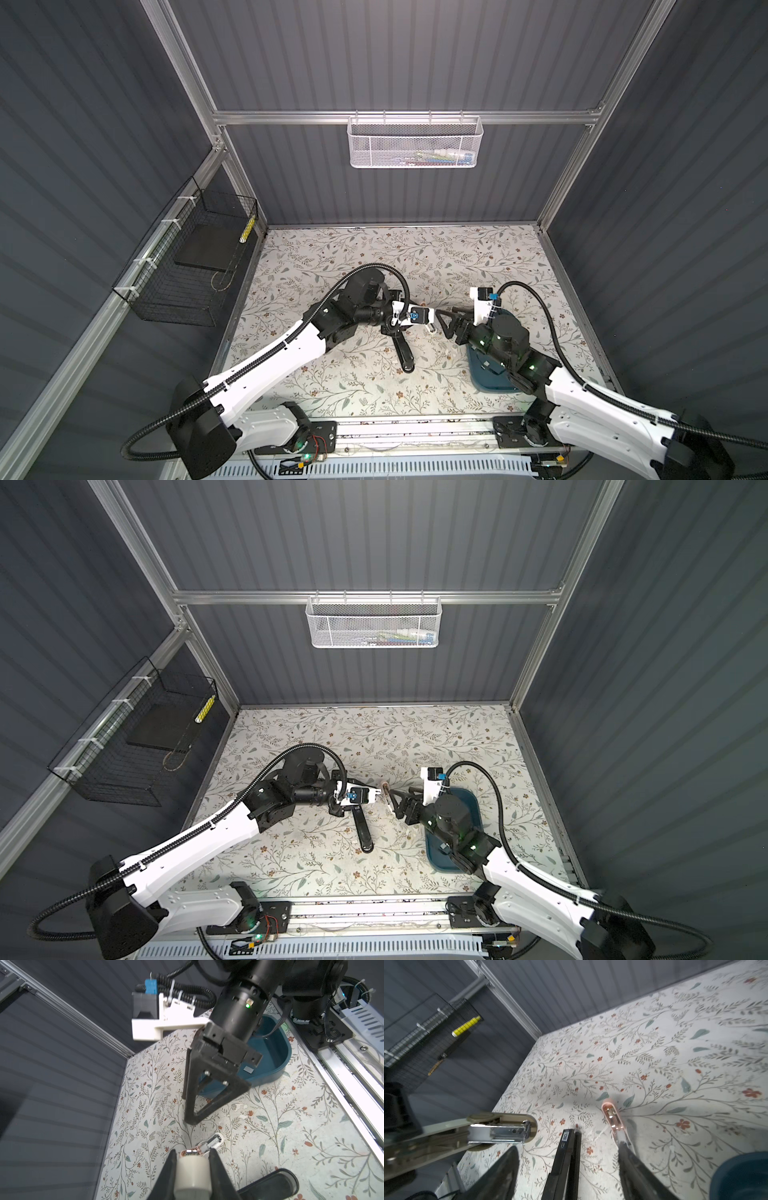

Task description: Load the staples into the stapler

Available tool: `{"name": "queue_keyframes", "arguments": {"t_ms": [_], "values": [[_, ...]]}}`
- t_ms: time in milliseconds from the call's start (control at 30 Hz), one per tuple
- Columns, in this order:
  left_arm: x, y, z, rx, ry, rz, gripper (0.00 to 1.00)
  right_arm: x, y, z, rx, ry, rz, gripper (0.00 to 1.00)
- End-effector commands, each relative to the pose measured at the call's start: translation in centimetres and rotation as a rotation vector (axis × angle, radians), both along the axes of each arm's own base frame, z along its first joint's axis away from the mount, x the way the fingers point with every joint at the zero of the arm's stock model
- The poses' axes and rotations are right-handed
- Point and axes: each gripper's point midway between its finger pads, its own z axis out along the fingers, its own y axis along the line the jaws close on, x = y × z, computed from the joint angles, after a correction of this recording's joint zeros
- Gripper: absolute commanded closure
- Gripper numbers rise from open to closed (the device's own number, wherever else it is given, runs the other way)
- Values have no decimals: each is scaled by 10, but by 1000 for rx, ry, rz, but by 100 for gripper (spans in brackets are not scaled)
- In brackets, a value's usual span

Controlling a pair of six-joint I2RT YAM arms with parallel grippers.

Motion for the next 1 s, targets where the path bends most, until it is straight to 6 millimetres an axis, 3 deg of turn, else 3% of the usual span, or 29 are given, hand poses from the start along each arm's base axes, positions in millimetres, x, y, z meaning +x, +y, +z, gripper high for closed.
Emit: {"name": "queue_keyframes", "arguments": {"t_ms": [0,167,300,533,800,967], "values": [[-6,-5,-1,-17,51,-44,100,-3,-17,-7,-117,-96,-30,13],[-32,-6,-10,13,106,-202,100,-25,-14,5,-92,-320,73,9],[-47,-6,-14,14,131,-293,100,-40,-7,11,-95,-402,159,8],[-57,-6,-16,17,169,-347,100,-78,28,11,-98,-507,427,3],[-68,-6,-16,4,201,-415,100,-81,50,3,-191,-501,484,20],[-74,-8,-18,-2,227,-447,100,-90,66,3,-230,-544,523,24]]}}
